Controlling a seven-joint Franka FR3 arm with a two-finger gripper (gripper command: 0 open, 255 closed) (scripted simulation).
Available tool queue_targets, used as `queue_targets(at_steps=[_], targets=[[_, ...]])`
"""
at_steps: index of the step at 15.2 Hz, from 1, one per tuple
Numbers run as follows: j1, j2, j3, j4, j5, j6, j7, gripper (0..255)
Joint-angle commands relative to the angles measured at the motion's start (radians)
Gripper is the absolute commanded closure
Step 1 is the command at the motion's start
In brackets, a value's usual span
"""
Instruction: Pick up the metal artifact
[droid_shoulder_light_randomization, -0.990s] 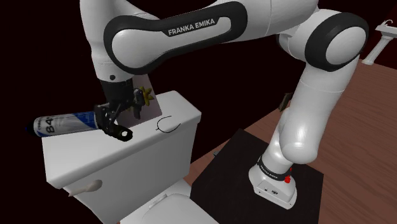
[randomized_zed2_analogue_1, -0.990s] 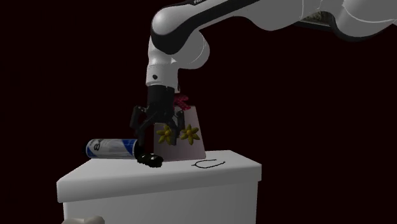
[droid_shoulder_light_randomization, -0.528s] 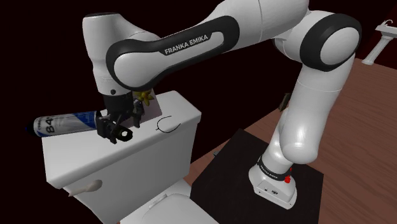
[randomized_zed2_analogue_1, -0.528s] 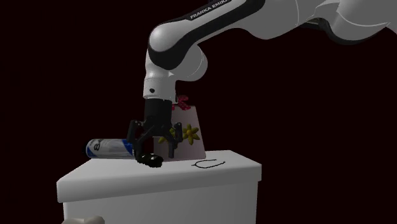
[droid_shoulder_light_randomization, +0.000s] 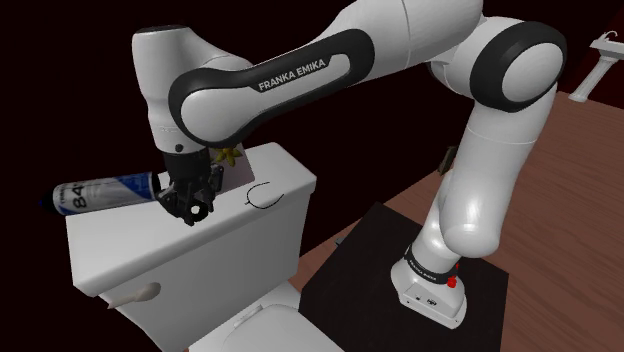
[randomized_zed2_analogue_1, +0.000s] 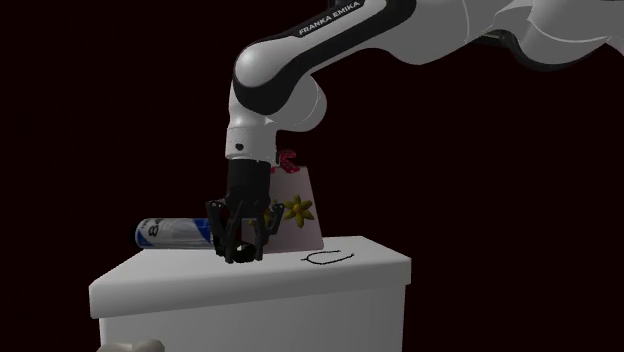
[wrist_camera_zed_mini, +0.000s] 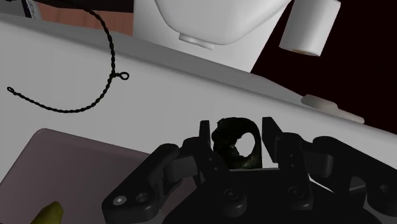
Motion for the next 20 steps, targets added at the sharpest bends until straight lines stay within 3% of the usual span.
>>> queue_targets(at_steps=[1,4,20], targets=[[0.001,0.002,0.0,-0.001,0.0,0.001,0.0,255],[0.001,0.002,0.0,0.002,0.0,-0.002,0.0,255],[-0.001,-0.029,0.003,0.171,0.012,-0.198,0.004,255]])
